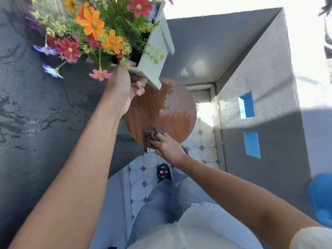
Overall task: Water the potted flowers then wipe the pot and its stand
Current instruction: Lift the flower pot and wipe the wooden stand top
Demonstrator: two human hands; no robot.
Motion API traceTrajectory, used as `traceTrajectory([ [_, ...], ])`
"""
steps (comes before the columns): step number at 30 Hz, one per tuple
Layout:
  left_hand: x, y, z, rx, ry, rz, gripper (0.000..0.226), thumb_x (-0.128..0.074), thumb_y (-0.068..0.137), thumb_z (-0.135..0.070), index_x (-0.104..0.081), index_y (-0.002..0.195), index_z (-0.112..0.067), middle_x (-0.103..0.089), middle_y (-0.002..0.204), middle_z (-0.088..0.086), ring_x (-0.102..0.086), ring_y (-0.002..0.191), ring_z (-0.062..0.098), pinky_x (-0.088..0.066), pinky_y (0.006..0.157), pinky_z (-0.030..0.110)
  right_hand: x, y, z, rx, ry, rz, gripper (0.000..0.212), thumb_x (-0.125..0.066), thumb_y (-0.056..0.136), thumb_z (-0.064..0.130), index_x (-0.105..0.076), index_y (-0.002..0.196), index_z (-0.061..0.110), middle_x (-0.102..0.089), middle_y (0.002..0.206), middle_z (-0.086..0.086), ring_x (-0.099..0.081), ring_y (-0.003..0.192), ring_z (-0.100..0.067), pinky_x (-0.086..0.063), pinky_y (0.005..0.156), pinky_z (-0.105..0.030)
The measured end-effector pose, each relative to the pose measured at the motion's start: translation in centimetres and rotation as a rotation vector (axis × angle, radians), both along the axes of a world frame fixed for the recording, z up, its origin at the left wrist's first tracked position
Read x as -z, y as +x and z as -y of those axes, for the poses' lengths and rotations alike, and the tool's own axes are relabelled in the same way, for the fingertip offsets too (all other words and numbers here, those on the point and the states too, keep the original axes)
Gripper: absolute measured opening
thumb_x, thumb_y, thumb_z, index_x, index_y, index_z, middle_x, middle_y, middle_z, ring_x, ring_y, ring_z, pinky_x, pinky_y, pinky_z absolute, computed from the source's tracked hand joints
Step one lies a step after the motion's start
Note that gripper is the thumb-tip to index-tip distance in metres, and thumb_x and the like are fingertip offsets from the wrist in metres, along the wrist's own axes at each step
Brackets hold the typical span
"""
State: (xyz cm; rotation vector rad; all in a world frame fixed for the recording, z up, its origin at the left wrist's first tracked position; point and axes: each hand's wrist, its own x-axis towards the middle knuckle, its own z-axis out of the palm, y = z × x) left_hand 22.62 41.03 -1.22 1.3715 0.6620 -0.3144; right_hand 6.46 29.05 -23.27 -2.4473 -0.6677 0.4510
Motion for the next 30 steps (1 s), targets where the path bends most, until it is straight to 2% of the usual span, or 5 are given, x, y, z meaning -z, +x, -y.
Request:
traceTrajectory([
  [4,0.1,-0.2,0.0,0.007,-0.013,-0.009,0.033,-0.031,0.096,-0.008,-0.054,0.073,-0.007,-0.046,0.062,0.012,-0.038,0.044,0.013,-0.023,0.039,0.021,-0.6,0.5,3.4,-0.110,0.009,0.055,0.040,-0.063,0.086,0.011,-0.065,0.126,0.012,-0.059,0.117,-0.012,-0.056,0.104,-0.035,-0.055,0.084,-0.042],
  [14,0.3,-0.1,0.0,-0.035,-0.036,-0.031,0.028,-0.032,0.094,-0.010,-0.053,0.076,-0.006,-0.048,0.065,0.012,-0.038,0.041,0.013,-0.024,0.038,0.022,-0.3,7.1,7.9,0.549,-0.111,0.025,0.035,-0.060,0.083,0.007,-0.069,0.116,0.009,-0.056,0.114,-0.014,-0.050,0.104,-0.032,-0.049,0.083,-0.036],
  [22,0.2,0.4,0.3,-0.020,-0.046,-0.029,0.029,-0.034,0.094,-0.012,-0.054,0.075,-0.006,-0.048,0.064,0.012,-0.038,0.041,0.012,-0.024,0.038,0.022,-0.4,-2.3,3.0,0.128,0.061,-0.076,0.038,-0.062,0.084,0.007,-0.069,0.121,0.013,-0.060,0.108,-0.009,-0.053,0.094,-0.028,-0.050,0.081,-0.039],
  [27,0.1,0.4,0.3,-0.001,-0.070,-0.025,0.029,-0.036,0.094,-0.013,-0.055,0.073,-0.007,-0.045,0.065,0.012,-0.037,0.042,0.012,-0.023,0.038,0.022,-2.8,4.0,5.7,0.455,0.302,-0.353,0.033,-0.061,0.089,0.007,-0.069,0.121,0.010,-0.062,0.105,0.003,-0.056,0.090,-0.008,-0.043,0.081,-0.019],
  [30,0.3,0.4,0.1,0.008,-0.076,-0.023,0.028,-0.037,0.093,-0.013,-0.057,0.077,-0.005,-0.046,0.065,0.012,-0.038,0.042,0.012,-0.024,0.038,0.022,-3.7,7.2,8.4,0.622,0.327,-0.338,0.030,-0.057,0.093,0.009,-0.066,0.122,0.009,-0.068,0.113,-0.002,-0.062,0.097,-0.012,-0.049,0.085,-0.023],
])
